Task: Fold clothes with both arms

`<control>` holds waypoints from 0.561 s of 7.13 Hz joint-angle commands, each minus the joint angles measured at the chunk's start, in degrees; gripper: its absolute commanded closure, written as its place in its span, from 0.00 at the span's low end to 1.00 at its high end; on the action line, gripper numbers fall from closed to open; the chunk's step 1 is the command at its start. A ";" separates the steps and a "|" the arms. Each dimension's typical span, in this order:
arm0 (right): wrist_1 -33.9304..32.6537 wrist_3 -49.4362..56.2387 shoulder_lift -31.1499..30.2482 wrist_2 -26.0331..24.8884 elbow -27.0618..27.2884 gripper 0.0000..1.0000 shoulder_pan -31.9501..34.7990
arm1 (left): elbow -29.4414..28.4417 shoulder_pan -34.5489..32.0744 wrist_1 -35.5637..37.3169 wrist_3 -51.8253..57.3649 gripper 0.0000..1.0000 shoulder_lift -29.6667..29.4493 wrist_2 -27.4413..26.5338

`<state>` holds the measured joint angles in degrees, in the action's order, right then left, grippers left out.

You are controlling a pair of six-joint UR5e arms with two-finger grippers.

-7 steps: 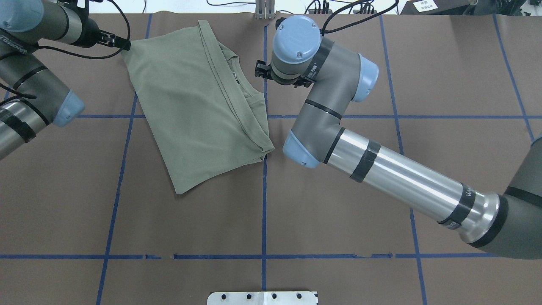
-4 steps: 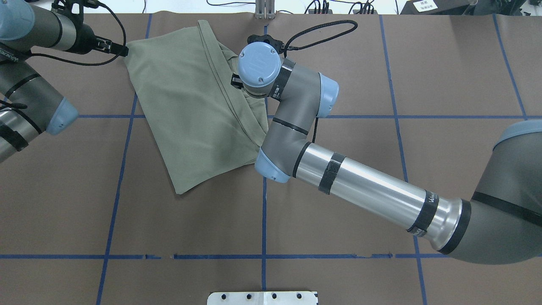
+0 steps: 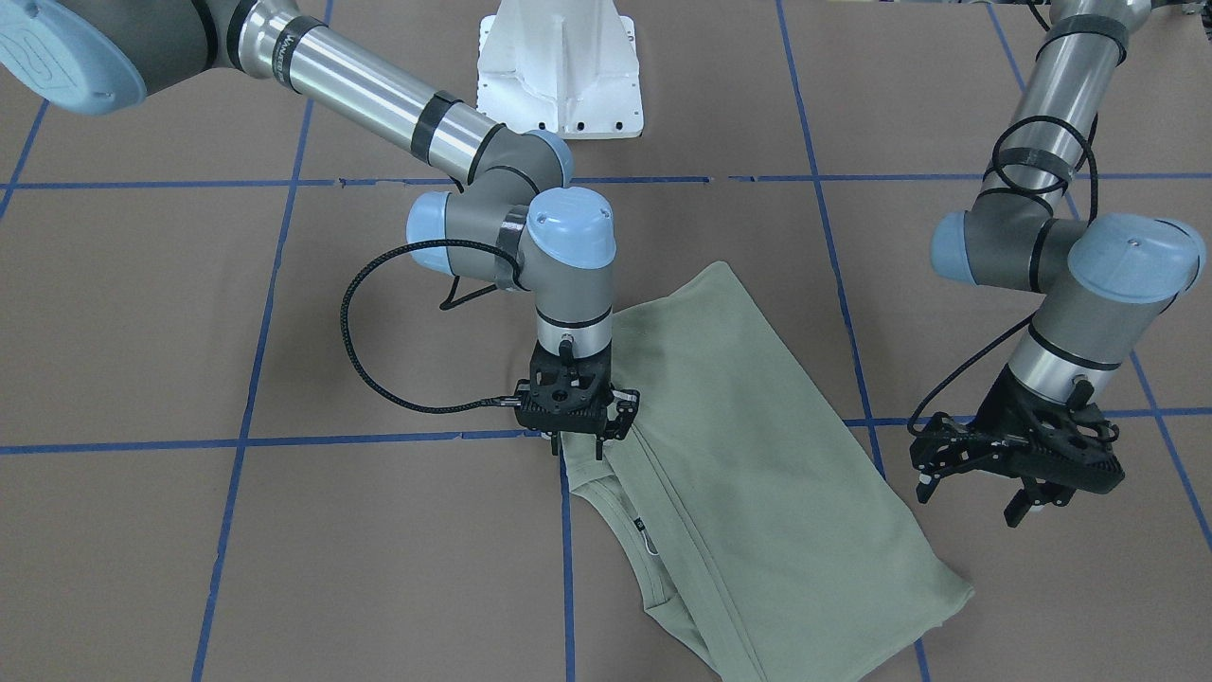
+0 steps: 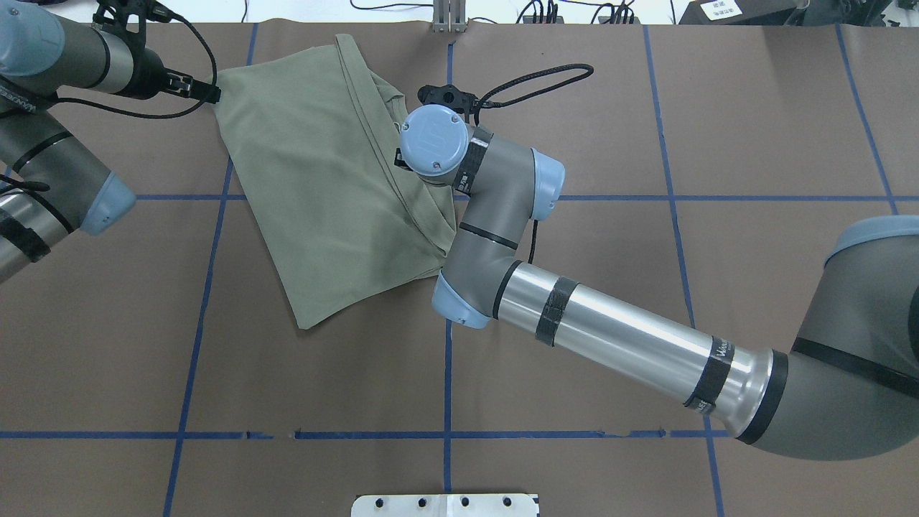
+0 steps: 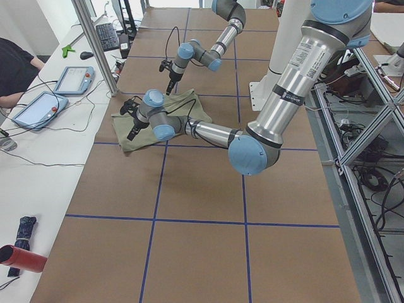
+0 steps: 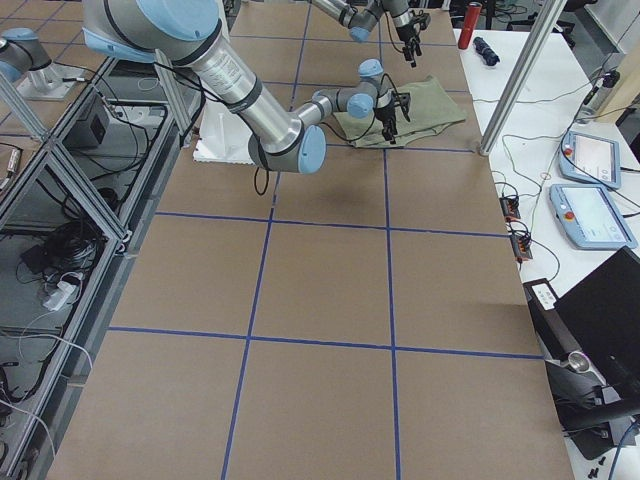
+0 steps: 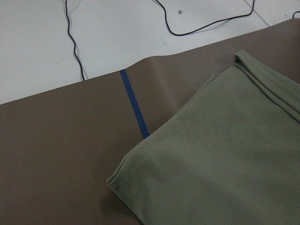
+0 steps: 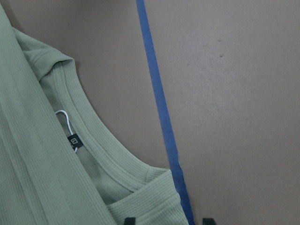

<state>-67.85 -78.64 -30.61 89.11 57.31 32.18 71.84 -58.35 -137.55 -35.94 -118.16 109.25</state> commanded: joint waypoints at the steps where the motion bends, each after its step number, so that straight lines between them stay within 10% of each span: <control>1: 0.00 0.06 -0.15 -1.04 -0.53 0.43 -0.89 | -0.03 0.08 0.00 0.00 0.00 0.03 0.00; 4: -0.09 0.06 -0.42 -1.66 -0.62 0.51 -1.24 | -0.03 0.17 -0.09 0.08 0.00 0.38 0.00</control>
<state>-67.91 -78.57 -30.97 87.61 56.71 31.03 71.81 -58.21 -137.59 -35.93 -117.99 109.25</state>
